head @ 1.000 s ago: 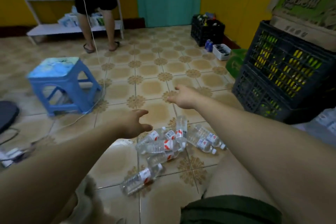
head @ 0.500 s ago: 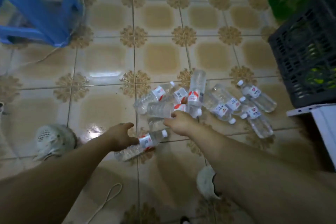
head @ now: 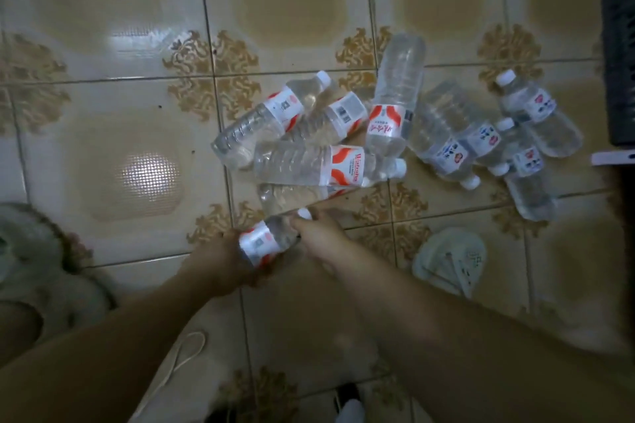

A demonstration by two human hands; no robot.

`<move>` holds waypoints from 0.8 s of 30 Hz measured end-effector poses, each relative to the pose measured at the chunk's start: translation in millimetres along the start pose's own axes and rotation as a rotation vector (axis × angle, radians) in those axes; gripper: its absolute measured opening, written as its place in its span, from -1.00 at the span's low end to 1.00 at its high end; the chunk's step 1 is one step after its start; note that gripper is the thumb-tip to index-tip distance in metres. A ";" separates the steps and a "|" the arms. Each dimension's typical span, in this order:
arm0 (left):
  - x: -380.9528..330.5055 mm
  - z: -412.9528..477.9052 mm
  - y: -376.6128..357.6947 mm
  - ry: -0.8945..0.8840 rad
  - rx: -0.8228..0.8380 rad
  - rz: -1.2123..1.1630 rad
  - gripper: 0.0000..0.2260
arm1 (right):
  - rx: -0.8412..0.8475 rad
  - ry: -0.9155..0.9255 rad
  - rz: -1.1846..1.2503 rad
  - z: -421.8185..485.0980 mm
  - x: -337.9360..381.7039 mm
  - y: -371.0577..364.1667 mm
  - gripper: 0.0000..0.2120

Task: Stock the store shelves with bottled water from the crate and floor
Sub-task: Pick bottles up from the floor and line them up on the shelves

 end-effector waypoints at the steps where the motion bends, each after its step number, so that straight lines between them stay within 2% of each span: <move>1: -5.9 -5.6 0.1 -0.025 0.073 -0.043 -0.34 | 0.001 0.005 0.042 -1.3 -1.7 1.5 -0.50; 2: -13.5 -11.9 -1.2 -0.051 0.149 -0.070 -0.33 | -0.020 0.017 0.067 -6.2 -2.3 5.5 -0.47; 3: -24.1 -23.0 -1.0 -0.082 0.220 -0.118 -0.41 | -0.059 0.051 0.106 -13.7 -1.5 11.1 -0.47; 5: -50.6 -48.6 -1.2 -0.140 0.340 -0.261 -0.67 | -0.153 0.139 0.262 -35.7 3.3 29.8 -0.56; 8: -101.7 -94.5 9.1 -0.233 0.357 -0.449 -0.78 | -0.205 0.301 0.427 -88.3 22.2 58.4 -0.72; 12: -158.1 -163.8 23.7 -0.362 0.338 -0.615 -0.53 | -0.315 0.496 0.474 -181.4 48.9 111.1 -0.84; 15: -190.3 -219.2 26.7 -0.475 0.340 -0.720 -0.18 | -0.300 0.617 0.615 -255.9 61.8 149.8 -0.79; 16: -202.4 -240.2 26.3 -0.507 0.311 -0.728 -0.12 | -0.306 0.658 0.664 -280.7 62.3 161.6 -0.73; 20: -257.9 -325.2 18.2 -0.677 -0.013 -0.597 -0.26 | -0.383 0.870 0.746 -384.2 51.2 199.4 -0.63; 22: -279.1 -360.1 8.5 -0.757 -0.047 -0.590 -0.31 | -0.393 0.974 0.753 -433.8 38.0 212.7 -0.61; 24: -296.0 -394.2 -3.9 -0.865 -0.014 -0.610 -0.38 | -0.393 1.097 0.783 -476.5 17.4 228.4 -0.70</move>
Point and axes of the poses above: each hand's wrist, its own z-axis towards the middle knuckle, its own y-axis out of the back of the hand, x = y × z, the point moved 6 cm from there along z, towards the middle knuckle, and after that the axes turned 1 degree about x, right-handed, at the moved point
